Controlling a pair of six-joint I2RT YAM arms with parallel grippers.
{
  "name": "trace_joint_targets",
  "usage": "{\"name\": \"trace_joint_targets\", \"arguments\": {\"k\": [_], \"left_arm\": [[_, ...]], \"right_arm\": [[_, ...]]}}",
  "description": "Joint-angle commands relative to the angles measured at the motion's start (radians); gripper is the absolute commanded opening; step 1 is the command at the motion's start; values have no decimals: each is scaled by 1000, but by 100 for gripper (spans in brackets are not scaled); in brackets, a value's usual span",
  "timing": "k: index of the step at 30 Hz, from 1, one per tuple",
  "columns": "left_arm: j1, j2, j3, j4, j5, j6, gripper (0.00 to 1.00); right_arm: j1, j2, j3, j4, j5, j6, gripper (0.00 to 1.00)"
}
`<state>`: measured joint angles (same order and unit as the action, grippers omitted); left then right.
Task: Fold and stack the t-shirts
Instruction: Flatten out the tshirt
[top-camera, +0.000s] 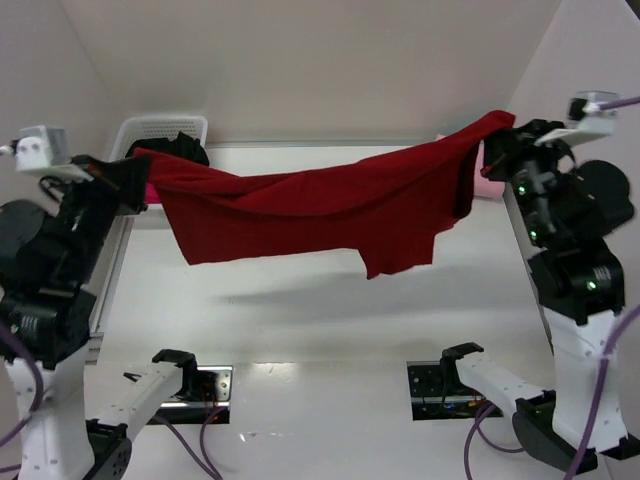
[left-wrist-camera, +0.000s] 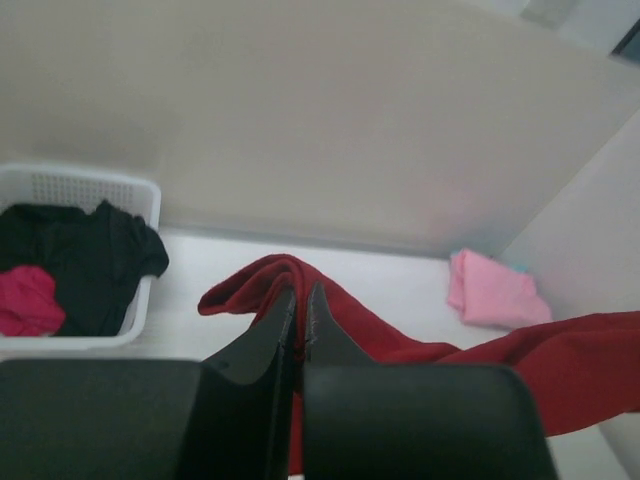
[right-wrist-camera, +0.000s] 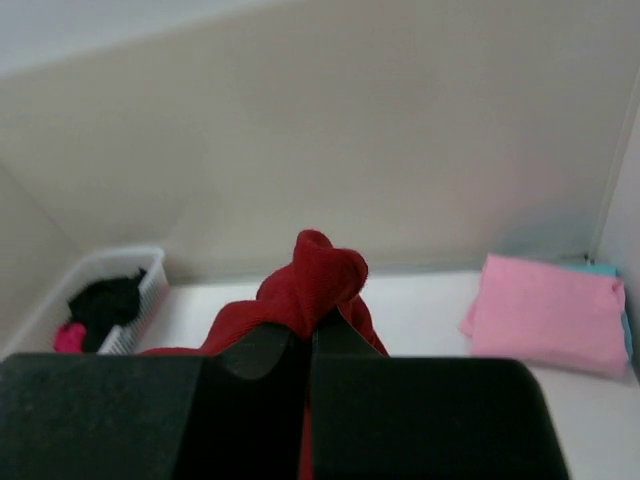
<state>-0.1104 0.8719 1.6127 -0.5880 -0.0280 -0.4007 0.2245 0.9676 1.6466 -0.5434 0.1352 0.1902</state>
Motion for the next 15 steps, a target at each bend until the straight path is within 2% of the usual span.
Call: {"name": "trace_joint_targets", "arguments": {"k": [1,3,6,9,12,15], "left_arm": [[-12,-30,56,1,-43,-36,0],[-12,4,37,-9,-53,-46,0],[-12,51,-75,28,-32,-70,0],[-12,62,-276,118,-15,-111,0],[-12,82,-440,177,6,-142,0],[-12,111,-529,212,-3,-142,0]], "right_arm": [[1,-32,119,-27,10,34,0],[1,-20,101,-38,10,34,0],[1,-7,-54,-17,10,49,0],[1,-16,-306,60,1,103,0],[1,-17,-460,112,1,158,0],[1,-7,-594,157,-8,178,0]]}}
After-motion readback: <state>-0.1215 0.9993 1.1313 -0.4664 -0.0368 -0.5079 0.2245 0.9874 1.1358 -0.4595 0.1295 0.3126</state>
